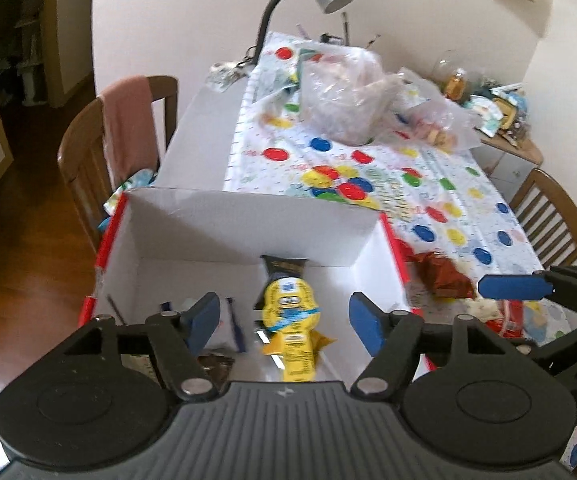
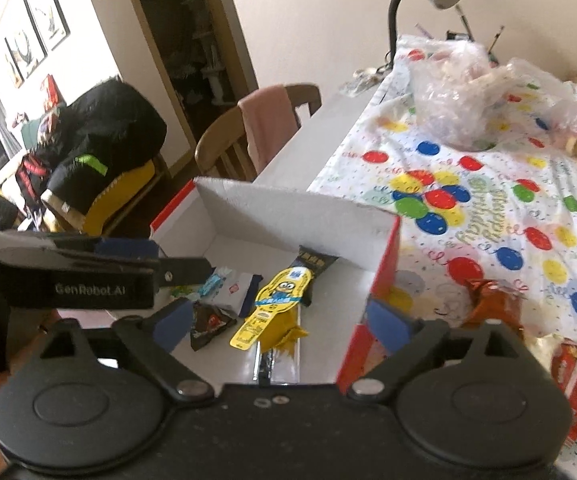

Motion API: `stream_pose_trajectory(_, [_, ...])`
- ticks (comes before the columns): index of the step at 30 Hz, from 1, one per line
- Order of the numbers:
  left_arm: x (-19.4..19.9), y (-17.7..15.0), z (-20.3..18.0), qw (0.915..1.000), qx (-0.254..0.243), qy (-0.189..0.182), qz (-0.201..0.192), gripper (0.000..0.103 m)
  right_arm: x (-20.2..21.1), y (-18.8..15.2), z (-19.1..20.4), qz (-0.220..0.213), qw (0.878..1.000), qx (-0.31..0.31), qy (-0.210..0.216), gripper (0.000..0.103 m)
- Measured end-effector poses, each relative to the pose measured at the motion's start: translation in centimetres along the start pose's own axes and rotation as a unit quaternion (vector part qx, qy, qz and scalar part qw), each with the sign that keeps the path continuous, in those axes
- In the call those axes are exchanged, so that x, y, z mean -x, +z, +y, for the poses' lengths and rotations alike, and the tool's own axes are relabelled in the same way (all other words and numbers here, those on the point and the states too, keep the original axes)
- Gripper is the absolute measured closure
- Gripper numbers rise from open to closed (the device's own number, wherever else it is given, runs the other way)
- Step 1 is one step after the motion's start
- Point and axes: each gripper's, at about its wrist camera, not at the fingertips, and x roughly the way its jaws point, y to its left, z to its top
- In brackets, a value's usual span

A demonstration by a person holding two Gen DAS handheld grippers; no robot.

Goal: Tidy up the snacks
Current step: 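Move both open tools back over the remaining snacks on the table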

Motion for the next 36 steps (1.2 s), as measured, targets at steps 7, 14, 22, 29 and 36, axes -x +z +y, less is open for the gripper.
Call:
stream_pose_trajectory(7, [0.7,-1.0,-3.7,0.9996,-0.012,-0.020,-0.016,0.027,3.6,-1.5,-2.8,-0.035,0.999,-0.022,-0.007,0.005])
stream_pose_trajectory(14, [0.9,-2.0,-8.6,0.9976,-0.036,-0.041,-0.043,0.020,7.0,-3.7,-6.4,-0.058,0.997,-0.039,-0.017,0.000])
stream_pose_trajectory(22, [-1.0,-3.3,-15.2,0.9951,-0.066,-0.068,-0.029,0.020,10.1,-6.6,-10.8,-0.065,0.996,-0.046,-0.042,0.000])
stream_pose_trajectory(29, [-3.5,-3.8,-20.2,0.9936,-0.085,-0.074,-0.013,0.020,12.1,-8.9,-16.0,-0.061,0.994,-0.065,-0.069,0.000])
stream_pose_trajectory(36, [-7.7,-3.4,-23.6,0.9930,-0.086,-0.076,0.025,0.020,12.8,-11.0,-21.6,-0.046,0.990,-0.086,-0.104,0.000])
